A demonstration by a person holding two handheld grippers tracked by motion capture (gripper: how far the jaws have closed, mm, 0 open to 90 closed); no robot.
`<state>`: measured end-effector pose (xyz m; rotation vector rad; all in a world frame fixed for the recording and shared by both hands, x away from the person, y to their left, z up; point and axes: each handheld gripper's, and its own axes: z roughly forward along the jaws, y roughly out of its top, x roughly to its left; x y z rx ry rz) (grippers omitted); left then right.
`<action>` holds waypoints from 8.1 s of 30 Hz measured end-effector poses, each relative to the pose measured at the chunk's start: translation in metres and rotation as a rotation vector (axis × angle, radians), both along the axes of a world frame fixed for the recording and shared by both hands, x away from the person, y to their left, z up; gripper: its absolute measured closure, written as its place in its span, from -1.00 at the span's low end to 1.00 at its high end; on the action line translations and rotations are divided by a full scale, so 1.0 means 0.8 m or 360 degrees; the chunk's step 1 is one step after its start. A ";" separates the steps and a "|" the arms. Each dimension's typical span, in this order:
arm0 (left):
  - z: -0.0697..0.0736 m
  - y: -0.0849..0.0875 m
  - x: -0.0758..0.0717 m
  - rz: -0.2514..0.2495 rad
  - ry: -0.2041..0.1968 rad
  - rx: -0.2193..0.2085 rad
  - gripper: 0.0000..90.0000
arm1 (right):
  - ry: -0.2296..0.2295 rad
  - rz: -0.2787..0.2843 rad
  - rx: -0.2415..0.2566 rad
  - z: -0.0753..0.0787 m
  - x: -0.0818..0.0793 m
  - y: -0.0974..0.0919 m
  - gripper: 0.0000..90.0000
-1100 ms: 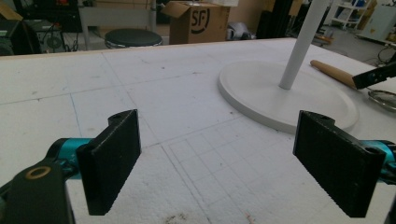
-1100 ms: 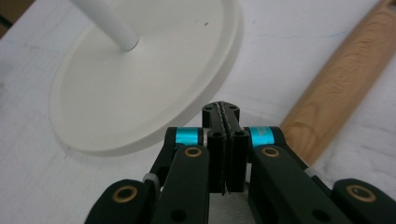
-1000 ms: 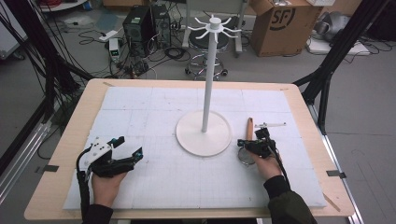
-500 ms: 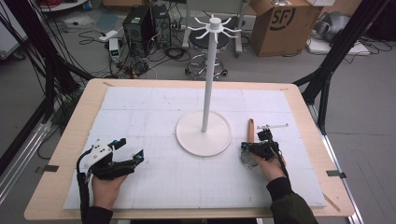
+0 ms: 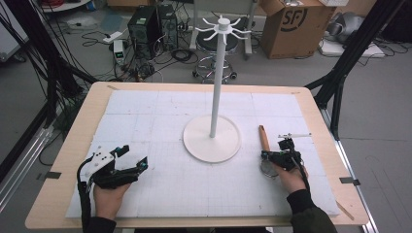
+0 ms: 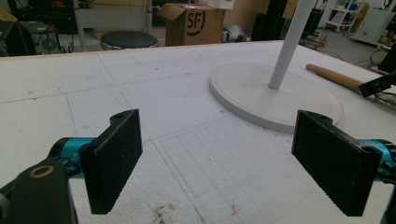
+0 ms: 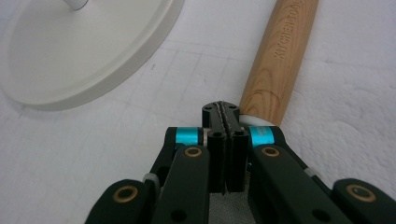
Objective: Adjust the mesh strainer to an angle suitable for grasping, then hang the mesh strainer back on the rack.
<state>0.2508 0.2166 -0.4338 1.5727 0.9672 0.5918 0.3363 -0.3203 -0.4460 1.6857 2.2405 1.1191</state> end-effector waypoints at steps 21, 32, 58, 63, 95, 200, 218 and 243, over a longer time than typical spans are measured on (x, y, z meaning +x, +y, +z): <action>-0.001 -0.007 0.003 -0.0033 0.0011 0.0013 -0.62 | -0.0068 -0.0196 0.0302 0.011 0.018 -0.054 1.00; -0.002 -0.009 0.005 -0.0037 0.0011 0.0014 -0.62 | 0.0027 -0.0263 0.0208 -0.005 0.059 -0.061 1.00; -0.002 -0.008 0.008 -0.0045 0.0013 0.0000 -0.61 | 0.0105 -0.0048 0.0080 -0.003 0.071 -0.018 1.00; -0.002 -0.008 0.008 -0.0042 0.0010 -0.0001 -0.61 | 0.0120 -0.0021 0.0046 0.000 0.073 -0.015 1.00; -0.003 -0.010 0.015 -0.0064 -0.0004 0.0006 -0.61 | -0.0070 0.0094 0.0203 0.030 0.038 -0.019 -0.09; 0.004 -0.012 0.003 -0.0071 -0.0026 -0.0004 -0.60 | -0.0625 0.0124 0.0332 0.089 0.000 0.006 0.53; 0.004 -0.012 0.002 -0.0072 -0.0028 -0.0010 -0.60 | -0.1059 0.0235 0.0686 0.160 -0.020 0.035 0.53; 0.006 -0.013 0.001 -0.0082 -0.0041 -0.0025 -0.59 | -0.1295 0.0399 0.1011 0.247 -0.020 0.089 0.52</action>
